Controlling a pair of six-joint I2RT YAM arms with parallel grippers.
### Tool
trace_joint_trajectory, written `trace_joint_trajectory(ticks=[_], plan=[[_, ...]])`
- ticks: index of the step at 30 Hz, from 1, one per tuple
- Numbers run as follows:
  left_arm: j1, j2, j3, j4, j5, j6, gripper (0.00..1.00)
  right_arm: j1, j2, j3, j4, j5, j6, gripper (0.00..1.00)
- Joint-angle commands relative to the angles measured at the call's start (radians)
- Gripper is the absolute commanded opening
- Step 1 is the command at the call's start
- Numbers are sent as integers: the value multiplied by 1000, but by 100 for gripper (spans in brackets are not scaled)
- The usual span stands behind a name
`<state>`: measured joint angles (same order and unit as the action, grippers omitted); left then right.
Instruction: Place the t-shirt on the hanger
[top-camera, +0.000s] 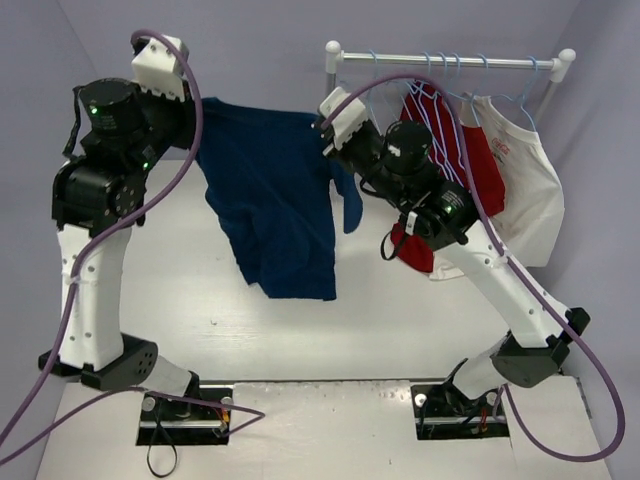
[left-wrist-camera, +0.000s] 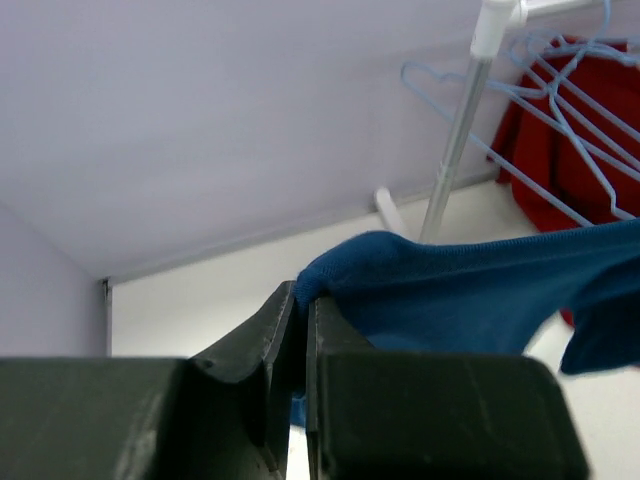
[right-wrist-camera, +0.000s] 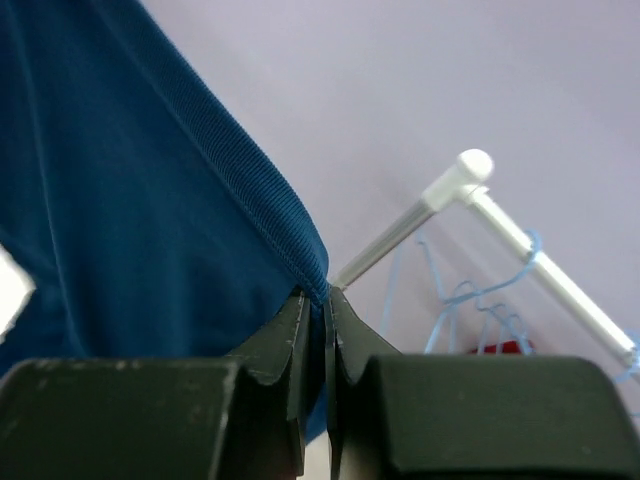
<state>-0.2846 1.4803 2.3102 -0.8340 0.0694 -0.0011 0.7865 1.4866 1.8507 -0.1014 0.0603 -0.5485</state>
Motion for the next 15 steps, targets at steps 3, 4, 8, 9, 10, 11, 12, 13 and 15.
trace_joint_trajectory(ticks=[3,4,8,9,10,11,12,13,15], plan=[[16,-283,-301,59,-137,21,0,-2,-221,-306,42,42,52,0],[16,-322,-395,67,-140,-5,0,-1,-239,-380,42,37,76,0],[16,-450,-756,129,-97,-104,0,-1,-300,-620,42,-15,179,0],[16,-476,-848,148,-78,-129,0,2,-302,-677,42,-34,205,0],[16,-494,-931,166,-72,-146,0,1,-300,-721,42,-43,232,0],[16,-510,-997,183,-69,-159,0,0,-290,-756,42,-49,255,0],[16,-520,-1044,198,-61,-168,0,0,-272,-779,42,-51,271,0],[16,-522,-1095,207,-37,-176,0,0,-258,-803,42,-51,287,0],[16,-517,-1187,228,-25,-180,0,0,-227,-835,45,-74,300,0]])
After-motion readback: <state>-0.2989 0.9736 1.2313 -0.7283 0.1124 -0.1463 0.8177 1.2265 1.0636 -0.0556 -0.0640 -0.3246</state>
